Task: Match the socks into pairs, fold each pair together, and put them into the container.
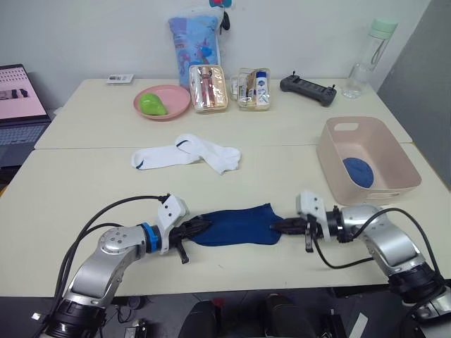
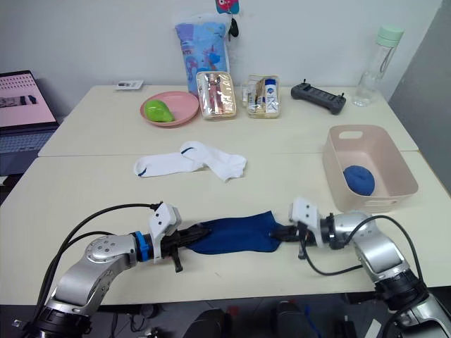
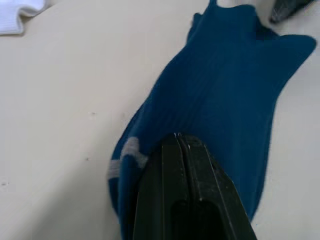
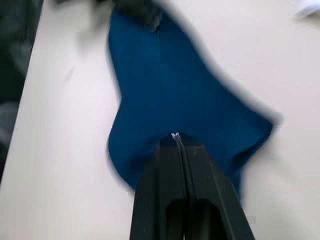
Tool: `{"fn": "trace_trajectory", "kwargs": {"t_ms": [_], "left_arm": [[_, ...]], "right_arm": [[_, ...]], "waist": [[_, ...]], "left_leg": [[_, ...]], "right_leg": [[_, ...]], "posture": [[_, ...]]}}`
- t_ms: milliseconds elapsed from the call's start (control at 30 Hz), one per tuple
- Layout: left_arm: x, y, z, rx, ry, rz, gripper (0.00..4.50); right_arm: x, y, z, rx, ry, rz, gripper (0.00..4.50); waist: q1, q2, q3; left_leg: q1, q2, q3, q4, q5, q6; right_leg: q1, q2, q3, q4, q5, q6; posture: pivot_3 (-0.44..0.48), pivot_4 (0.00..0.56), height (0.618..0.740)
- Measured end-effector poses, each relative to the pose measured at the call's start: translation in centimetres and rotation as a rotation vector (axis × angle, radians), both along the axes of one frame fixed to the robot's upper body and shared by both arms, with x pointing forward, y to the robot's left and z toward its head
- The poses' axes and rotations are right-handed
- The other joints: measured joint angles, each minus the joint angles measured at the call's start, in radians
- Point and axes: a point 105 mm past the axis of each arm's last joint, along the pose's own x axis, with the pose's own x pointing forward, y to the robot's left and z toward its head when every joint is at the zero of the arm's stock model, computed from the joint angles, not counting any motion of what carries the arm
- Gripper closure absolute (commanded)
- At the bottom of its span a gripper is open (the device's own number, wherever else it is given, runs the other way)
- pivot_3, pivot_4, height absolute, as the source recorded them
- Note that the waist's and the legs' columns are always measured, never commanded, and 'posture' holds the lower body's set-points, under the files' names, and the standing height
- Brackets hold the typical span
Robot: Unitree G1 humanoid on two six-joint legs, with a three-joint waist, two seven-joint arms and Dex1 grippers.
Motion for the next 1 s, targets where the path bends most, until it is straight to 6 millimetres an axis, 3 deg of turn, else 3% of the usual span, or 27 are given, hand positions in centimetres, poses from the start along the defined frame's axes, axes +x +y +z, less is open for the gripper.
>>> {"fn": "trace_trajectory", "kwargs": {"t_ms": [100,233,367,400,467,533,667,867,1000], "left_arm": [[-0.6,0.1,0.9,-0.02,-0.032,0.015,4.5],[-1.6,-0.4,2.2,-0.054,-0.072,0.022,4.5],[-2.1,-1.0,2.6,-0.064,-0.09,0.02,4.5],[-2.2,-1.1,2.6,-0.065,-0.091,0.021,4.5],[-2.4,-1.3,2.5,-0.071,-0.088,0.022,4.5],[-2.4,-1.4,2.6,-0.073,-0.092,0.026,4.5],[-2.7,-1.4,2.5,-0.069,-0.089,0.024,4.5],[-2.6,-1.4,2.6,-0.068,-0.093,0.024,4.5],[-2.4,-2.2,3.0,-0.074,-0.106,-0.007,4.5]], "right_arm": [[0.7,-0.8,0.6,0.022,0.028,-0.093,2.87],[1.7,-1.5,-1.2,-0.039,0.057,-0.21,1.45],[1.3,-0.6,-2.7,-0.07,0.096,-0.205,0.01],[1.3,-0.6,-3.1,-0.088,0.1,-0.209,0.01],[1.3,-0.5,-3.2,-0.112,0.091,-0.21,0.24],[1.3,-0.3,-3.1,-0.119,0.099,-0.212,0.82],[0.6,0.6,-3.2,-0.083,0.172,-0.195,2.26],[0.2,0.3,-3.4,-0.092,0.253,-0.188,4.49],[0.6,0.4,-2.9,-0.087,0.267,-0.181,4.49]], "waist": [[0.002,0.0,0.0],[0.001,0.0,0.0],[0.001,0.0,0.0],[0.001,0.0,0.0],[0.001,0.0,0.0],[0.0,0.0,0.0],[0.0,0.0,0.0],[0.0,0.0,0.0],[0.0,0.0,0.0]], "left_leg": [[0.0,0.0,0.0,0.0,0.0,0.0],[0.0,0.0,0.0,0.0,0.0,0.0],[0.0,0.0,0.001,0.0,0.0,0.0],[0.0,0.0,0.001,0.0,0.0,0.0],[0.001,0.0,0.001,0.0,0.0,0.0],[0.001,0.0,0.001,0.0,0.0,0.0],[0.0,0.0,0.0,0.0,0.0,0.0],[0.0,0.0,0.0,0.0,0.0,0.0],[0.0,0.0,0.001,0.0,0.0,0.0]], "right_leg": [[0.0,0.0,0.0,0.0,0.0,0.0],[0.0,0.0,0.0,0.0,0.0,0.0],[0.0,0.0,0.0,0.0,0.0,0.0],[0.0,0.0,0.0,0.0,0.0,0.0],[0.0,0.0,0.0,0.0,0.0,0.0],[0.0,0.0,0.0,0.0,0.0,0.0],[0.0,0.0,0.0,0.0,0.0,0.0],[0.0,0.0,0.0,0.0,0.0,0.0],[0.0,0.0,0.0,0.0,0.0,0.0]], "posture": [[0.0,0.15,0.74],[0.0,0.15,0.74],[0.0,0.15,0.74],[0.0,0.15,0.74],[0.0,0.15,0.74],[0.0,0.15,0.74],[0.0,0.15,0.74],[0.0,0.15,0.74],[0.0,0.15,0.74]]}}
